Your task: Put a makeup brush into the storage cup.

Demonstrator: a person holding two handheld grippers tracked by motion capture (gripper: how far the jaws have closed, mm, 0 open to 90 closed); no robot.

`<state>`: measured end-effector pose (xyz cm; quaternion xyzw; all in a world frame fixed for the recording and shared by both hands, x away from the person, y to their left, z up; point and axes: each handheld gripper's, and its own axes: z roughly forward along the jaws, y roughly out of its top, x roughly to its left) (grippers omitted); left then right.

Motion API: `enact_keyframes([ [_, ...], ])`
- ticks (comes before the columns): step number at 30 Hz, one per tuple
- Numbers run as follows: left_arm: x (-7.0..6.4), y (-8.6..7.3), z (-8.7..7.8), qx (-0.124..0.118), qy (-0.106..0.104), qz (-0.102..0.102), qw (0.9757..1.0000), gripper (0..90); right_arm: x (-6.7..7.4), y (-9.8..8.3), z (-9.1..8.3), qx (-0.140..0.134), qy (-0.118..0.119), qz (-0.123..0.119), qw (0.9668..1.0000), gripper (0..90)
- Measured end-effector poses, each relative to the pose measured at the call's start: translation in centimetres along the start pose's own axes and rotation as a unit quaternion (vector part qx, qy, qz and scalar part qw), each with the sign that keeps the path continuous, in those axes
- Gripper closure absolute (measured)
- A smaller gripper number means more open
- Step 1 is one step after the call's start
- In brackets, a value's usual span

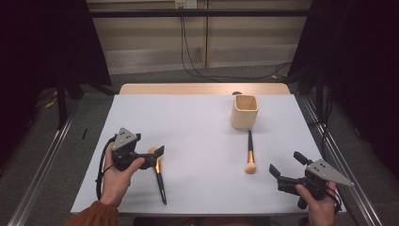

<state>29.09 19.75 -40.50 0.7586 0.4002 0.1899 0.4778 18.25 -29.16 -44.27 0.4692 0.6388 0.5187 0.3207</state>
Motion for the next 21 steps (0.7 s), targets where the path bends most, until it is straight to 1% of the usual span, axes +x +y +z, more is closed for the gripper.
enact_keyframes([
  [1, -0.02, 0.06, -0.09, 0.009, -0.001, -0.001, 1.0, 3.3, 0.01, 0.0, 0.0, 0.001, 0.0, 0.0, 1.0, 0.7],
  [2, -0.02, 0.14, -0.24, 0.024, -0.003, 0.001, 0.9997, 3.4, 0.0, -0.01, 0.0, 0.002, 0.0, -0.002, 1.0, 0.7],
  [4, -0.1, 0.17, -0.37, 0.034, -0.004, 0.001, 0.9994, 3.7, 0.01, -0.02, -0.01, 0.002, 0.0, -0.002, 1.0, 0.7],
  [5, -0.1, 0.16, -0.46, 0.044, -0.004, 0.001, 0.999, 4.1, 0.0, -0.02, -0.03, 0.002, -0.002, -0.002, 1.0, 0.7],
  [9, -0.14, 0.01, -0.65, 0.071, -0.002, 0.006, 0.9975, 5.4, -0.01, -0.02, -0.05, 0.002, -0.003, -0.002, 1.0, 0.7],
  [12, -0.08, -0.08, -0.82, 0.093, -0.001, -0.003, 0.9956, 5.7, 0.03, -0.02, -0.05, 0.001, -0.004, -0.002, 1.0, 0.7],
  [15, -0.07, -0.13, -0.92, 0.123, -0.006, -0.003, 0.9924, 5.7, 0.03, -0.02, -0.09, 0.001, -0.005, -0.002, 1.0, 0.7],
  [17, -0.05, -0.16, -0.88, 0.148, -0.008, -0.008, 0.9889, 5.7, 0.02, -0.03, -0.1, 0.002, -0.005, -0.002, 1.0, 0.7],
  [18, -0.02, -0.2, -0.83, 0.153, -0.009, -0.008, 0.9882, 6.2, 0.03, -0.02, -0.1, 0.002, -0.005, -0.002, 1.0, 0.7],
  [20, -0.01, -0.28, -0.71, 0.174, -0.01, -0.014, 0.9846, 6.9, 0.04, -0.02, -0.1, 0.002, -0.005, -0.002, 1.0, 0.7],
  [21, -0.03, -0.34, -0.63, 0.182, -0.008, -0.015, 0.9832, 7.0, 0.05, -0.02, -0.09, 0.003, -0.005, -0.001, 1.0, 0.7],
])
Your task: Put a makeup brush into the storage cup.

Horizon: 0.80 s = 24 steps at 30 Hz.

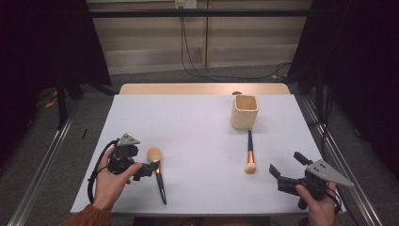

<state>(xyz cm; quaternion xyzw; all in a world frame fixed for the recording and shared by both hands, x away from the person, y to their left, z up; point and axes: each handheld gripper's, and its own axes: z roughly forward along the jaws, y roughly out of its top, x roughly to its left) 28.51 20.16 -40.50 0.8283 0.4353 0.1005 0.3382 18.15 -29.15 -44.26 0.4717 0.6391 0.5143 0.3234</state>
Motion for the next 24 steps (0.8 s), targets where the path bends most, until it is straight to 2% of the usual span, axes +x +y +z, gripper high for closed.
enact_keyframes([
  [3, -0.1, 0.0, 0.4, 0.028, 0.006, -0.008, 0.9995, 7.2, 0.0, 0.0, 0.0, 0.0, 0.0, -0.001, 1.0, 0.7],
  [6, -0.4, -0.1, 0.7, 0.035, 0.017, 0.011, 0.9992, 6.9, 0.0, 0.0, 0.0, 0.002, 0.002, -0.004, 1.0, 0.7],
  [7, -0.5, -0.2, 0.8, 0.04, 0.015, 0.003, 0.9991, 6.6, 0.0, 0.0, 0.0, 0.002, 0.003, -0.004, 1.0, 0.7],
  [9, -0.6, -0.3, 1.1, 0.055, 0.015, 0.002, 0.9983, 6.6, 0.1, 0.0, 0.1, 0.003, 0.002, -0.005, 1.0, 0.7],
  [10, -0.7, -0.2, 1.1, 0.071, 0.022, 0.013, 0.9971, 6.5, 0.1, 0.0, 0.1, 0.003, 0.002, -0.005, 1.0, 0.7],
  [13, -0.7, -0.3, 1.6, 0.095, 0.027, -0.003, 0.9951, 5.5, 0.1, 0.0, 0.1, 0.003, 0.003, -0.005, 1.0, 0.7],
  [15, -0.7, -0.3, 1.8, 0.116, 0.044, -0.004, 0.9923, 5.6, 0.1, 0.0, 0.2, 0.003, 0.003, -0.006, 1.0, 0.7],
  [17, -0.7, -0.4, 2.2, 0.125, 0.038, -0.019, 0.9913, 5.6, 0.1, 0.0, 0.2, 0.003, 0.003, -0.005, 1.0, 0.7],
  [24, -1.4, -0.3, 2.8, 0.151, 0.035, -0.025, 0.9875, 6.0, 0.1, 0.0, 0.2, 0.005, 0.003, -0.004, 1.0, 0.7],
])
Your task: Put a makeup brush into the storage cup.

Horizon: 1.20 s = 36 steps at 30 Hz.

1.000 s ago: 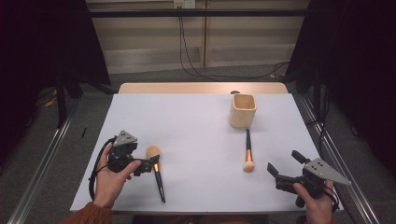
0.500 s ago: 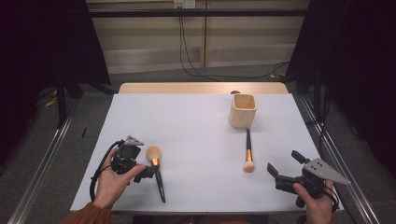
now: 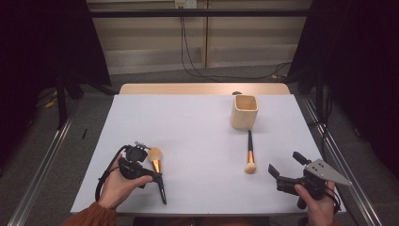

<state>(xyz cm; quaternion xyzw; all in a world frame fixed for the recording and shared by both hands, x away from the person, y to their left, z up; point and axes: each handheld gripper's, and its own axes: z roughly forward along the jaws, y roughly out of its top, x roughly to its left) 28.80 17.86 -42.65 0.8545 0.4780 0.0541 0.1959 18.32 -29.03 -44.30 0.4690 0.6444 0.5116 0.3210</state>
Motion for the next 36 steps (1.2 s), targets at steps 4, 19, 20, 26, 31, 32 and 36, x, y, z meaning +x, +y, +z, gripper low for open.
enact_keyframes([
  [4, -0.5, 0.2, 0.4, 0.016, -0.007, -0.006, 0.9998, 7.4, 0.0, 0.0, 0.0, 0.001, 0.001, 0.0, 1.0, 0.7],
  [19, -1.7, -0.1, 1.9, 0.079, -0.016, -0.022, 0.9965, 16.9, 0.1, 0.0, 0.0, 0.003, 0.002, -0.001, 1.0, 0.7],
  [20, -1.7, -0.1, 2.0, 0.081, -0.02, -0.023, 0.9963, 18.0, 0.1, 0.0, 0.1, 0.004, 0.002, -0.001, 1.0, 0.7],
  [26, -2.3, 0.1, 2.4, 0.092, -0.003, -0.02, 0.9956, 18.2, 0.0, -0.1, 0.1, 0.005, 0.002, -0.001, 1.0, 0.7],
  [31, -3.1, 0.4, 2.8, 0.112, 0.03, -0.001, 0.9932, 19.1, 0.1, -0.1, 0.1, 0.005, 0.002, 0.0, 1.0, 0.7],
  [32, -3.3, 0.5, 2.9, 0.117, 0.041, 0.005, 0.9923, 19.0, 0.0, -0.1, 0.1, 0.005, 0.002, 0.0, 1.0, 0.7],
  [36, -3.3, 0.6, 2.9, 0.124, 0.04, 0.001, 0.9914, 20.3, 0.0, -0.1, 0.0, 0.003, 0.003, 0.001, 1.0, 0.7],
])
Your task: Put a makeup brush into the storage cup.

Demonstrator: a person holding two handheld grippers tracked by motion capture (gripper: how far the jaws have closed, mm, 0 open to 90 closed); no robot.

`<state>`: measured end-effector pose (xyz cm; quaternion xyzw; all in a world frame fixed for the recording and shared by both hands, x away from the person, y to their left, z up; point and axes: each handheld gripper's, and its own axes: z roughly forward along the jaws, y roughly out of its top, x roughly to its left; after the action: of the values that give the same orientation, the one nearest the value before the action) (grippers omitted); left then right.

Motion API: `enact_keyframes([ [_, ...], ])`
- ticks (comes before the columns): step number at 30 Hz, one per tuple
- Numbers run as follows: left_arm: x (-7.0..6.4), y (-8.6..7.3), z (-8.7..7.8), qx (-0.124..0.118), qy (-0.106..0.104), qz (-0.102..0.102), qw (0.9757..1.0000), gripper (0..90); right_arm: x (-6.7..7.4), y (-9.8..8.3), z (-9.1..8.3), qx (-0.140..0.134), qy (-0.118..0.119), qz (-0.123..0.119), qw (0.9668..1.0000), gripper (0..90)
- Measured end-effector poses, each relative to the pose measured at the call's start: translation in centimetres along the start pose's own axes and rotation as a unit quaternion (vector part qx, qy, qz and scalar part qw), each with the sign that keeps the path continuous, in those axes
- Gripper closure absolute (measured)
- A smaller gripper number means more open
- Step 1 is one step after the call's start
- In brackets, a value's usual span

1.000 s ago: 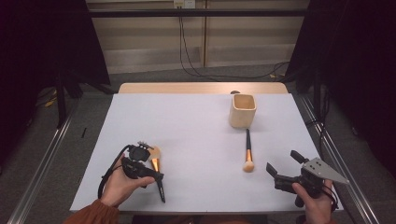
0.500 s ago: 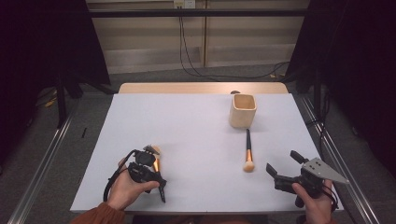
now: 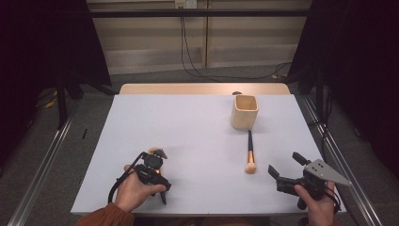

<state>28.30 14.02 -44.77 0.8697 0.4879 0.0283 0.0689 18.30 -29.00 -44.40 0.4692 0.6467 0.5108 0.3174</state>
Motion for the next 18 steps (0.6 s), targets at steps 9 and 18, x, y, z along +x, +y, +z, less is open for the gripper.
enact_keyframes([
  [9, -0.09, -0.13, -0.18, 0.009, -0.002, 0.003, 1.0, 28.4, 0.0, -0.02, -0.09, 0.001, 0.0, -0.001, 1.0, 0.7],
  [18, 0.38, -0.28, -0.41, 0.013, -0.007, 0.007, 0.9999, 42.8, 0.03, -0.03, -0.13, 0.001, -0.001, 0.0, 1.0, 0.7],
])
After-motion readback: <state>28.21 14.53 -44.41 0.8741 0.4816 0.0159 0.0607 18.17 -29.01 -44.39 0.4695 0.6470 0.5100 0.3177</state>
